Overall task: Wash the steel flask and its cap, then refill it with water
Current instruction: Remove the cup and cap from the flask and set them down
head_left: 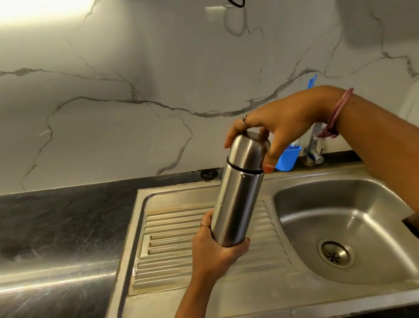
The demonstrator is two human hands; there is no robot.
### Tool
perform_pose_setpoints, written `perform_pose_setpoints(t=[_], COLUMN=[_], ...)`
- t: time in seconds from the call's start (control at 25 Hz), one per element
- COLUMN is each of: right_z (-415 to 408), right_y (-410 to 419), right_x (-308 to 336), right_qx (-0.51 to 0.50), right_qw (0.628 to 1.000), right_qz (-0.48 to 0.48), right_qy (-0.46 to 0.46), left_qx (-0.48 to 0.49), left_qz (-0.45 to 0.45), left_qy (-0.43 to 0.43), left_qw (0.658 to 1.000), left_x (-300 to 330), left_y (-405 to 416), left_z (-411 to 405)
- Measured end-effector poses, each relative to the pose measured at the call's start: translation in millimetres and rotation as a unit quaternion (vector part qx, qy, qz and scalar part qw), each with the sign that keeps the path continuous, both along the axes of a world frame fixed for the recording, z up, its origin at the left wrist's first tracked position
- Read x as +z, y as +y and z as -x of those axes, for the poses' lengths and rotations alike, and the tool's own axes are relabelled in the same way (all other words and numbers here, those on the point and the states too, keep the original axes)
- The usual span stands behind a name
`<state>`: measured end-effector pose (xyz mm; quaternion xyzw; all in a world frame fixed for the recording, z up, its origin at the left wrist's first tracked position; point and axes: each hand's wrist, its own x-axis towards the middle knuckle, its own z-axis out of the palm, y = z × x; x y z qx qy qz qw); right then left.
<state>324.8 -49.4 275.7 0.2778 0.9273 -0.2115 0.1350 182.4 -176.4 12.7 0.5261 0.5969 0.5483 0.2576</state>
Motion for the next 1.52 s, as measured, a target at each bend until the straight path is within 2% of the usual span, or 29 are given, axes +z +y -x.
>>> perform_pose_setpoints(t=[0.12,0.2,0.28,0.4,0.52,0.6,0.68,0.76,0.92,1.04,1.12,1.2,1.36,1.52], right_z=[2,8,9,4,4,8,11,10,7,14,19,21,11,-4], right_y=[-4,-8,-5,-3,-1,-1,-2,0,3,2,0,4,15,31], right_x=[-1,-7,-13,-13,-12,-15,-16,-15,-13,-23,-29,-33,-29,-40], right_qx=[-0.056,-0.076,-0.062,0.002,0.028,-0.029,-0.075,-0.044,0.035,-0.041,-0.069,-0.062,-0.073,-0.174], right_qw=[0.997,0.997,0.998,0.999,0.999,0.998,0.997,0.999,0.998,0.998,0.997,0.995,0.979,0.912], right_qz=[0.046,0.005,-0.027,0.001,0.034,0.058,0.027,-0.007,0.016,0.041,-0.003,-0.029,0.044,0.128], right_qy=[-0.002,-0.022,-0.007,0.035,0.027,0.016,0.002,0.026,0.046,0.039,0.043,0.074,0.187,0.349], left_qx=[0.0,0.001,0.002,0.007,0.006,0.002,-0.001,-0.003,0.001,0.007,0.008,0.01,0.018,0.032], left_qz=[0.002,0.008,0.01,0.009,0.007,0.006,0.004,0.006,0.01,0.012,0.016,0.023,0.036,0.038], left_qy=[-0.001,-0.001,0.002,0.002,-0.006,-0.004,-0.005,-0.006,-0.025,-0.034,-0.036,-0.039,-0.053,-0.06], left_qw=[1.0,1.0,1.0,1.0,1.0,1.0,1.0,1.0,1.0,0.999,0.999,0.999,0.998,0.997], left_x=[-2,-4,-6,-9,-11,-12,-13,-14,-18,-22,-24,-25,-24,-24], left_y=[-2,-2,-3,-2,-2,-2,-2,-3,-2,0,1,2,3,2], left_z=[2,3,4,6,8,8,9,9,13,16,18,20,25,32])
